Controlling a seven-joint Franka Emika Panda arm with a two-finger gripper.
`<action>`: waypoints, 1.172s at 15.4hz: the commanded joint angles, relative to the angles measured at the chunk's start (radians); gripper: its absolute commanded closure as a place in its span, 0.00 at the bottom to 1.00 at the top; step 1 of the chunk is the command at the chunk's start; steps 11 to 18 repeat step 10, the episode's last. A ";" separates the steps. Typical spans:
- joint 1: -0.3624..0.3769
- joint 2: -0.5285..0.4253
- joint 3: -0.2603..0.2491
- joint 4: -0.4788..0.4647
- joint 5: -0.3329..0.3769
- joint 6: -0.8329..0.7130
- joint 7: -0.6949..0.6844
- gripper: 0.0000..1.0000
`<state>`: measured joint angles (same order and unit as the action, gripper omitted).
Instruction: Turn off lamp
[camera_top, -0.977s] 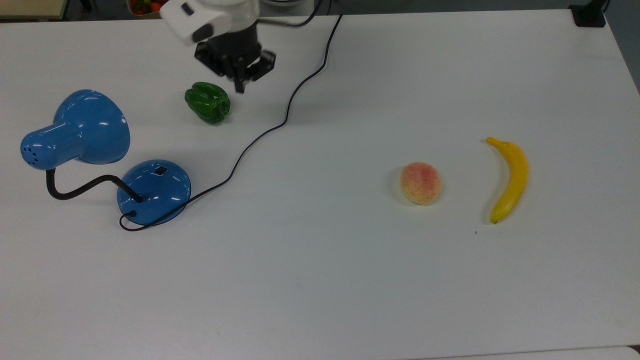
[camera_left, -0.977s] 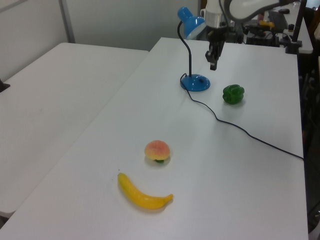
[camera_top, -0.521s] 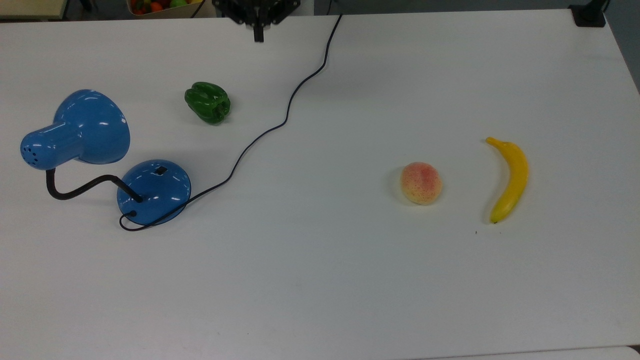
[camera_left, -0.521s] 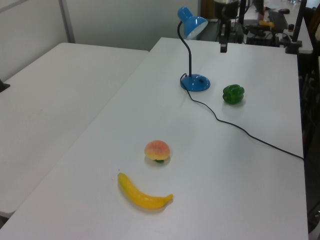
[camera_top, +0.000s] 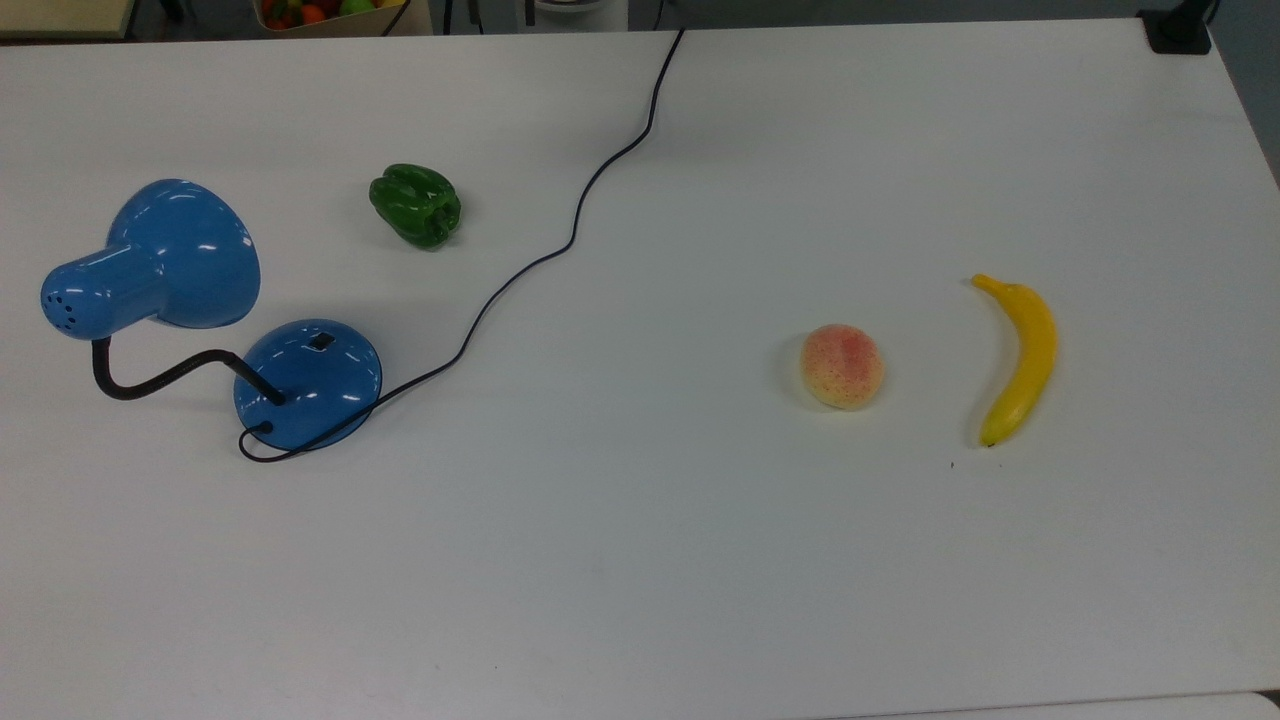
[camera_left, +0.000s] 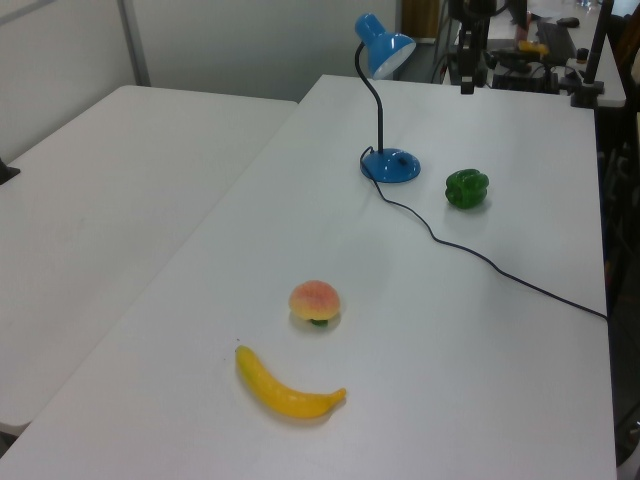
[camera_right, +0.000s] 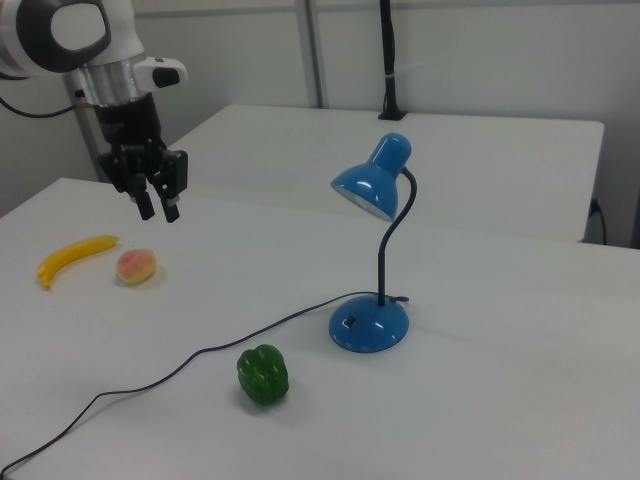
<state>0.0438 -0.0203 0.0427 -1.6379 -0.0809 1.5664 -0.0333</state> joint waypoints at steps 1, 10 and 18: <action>0.007 -0.030 -0.015 -0.007 0.004 -0.023 -0.028 0.00; 0.001 -0.023 -0.014 0.001 -0.003 -0.011 -0.028 0.00; 0.001 -0.023 -0.014 0.001 -0.003 -0.011 -0.028 0.00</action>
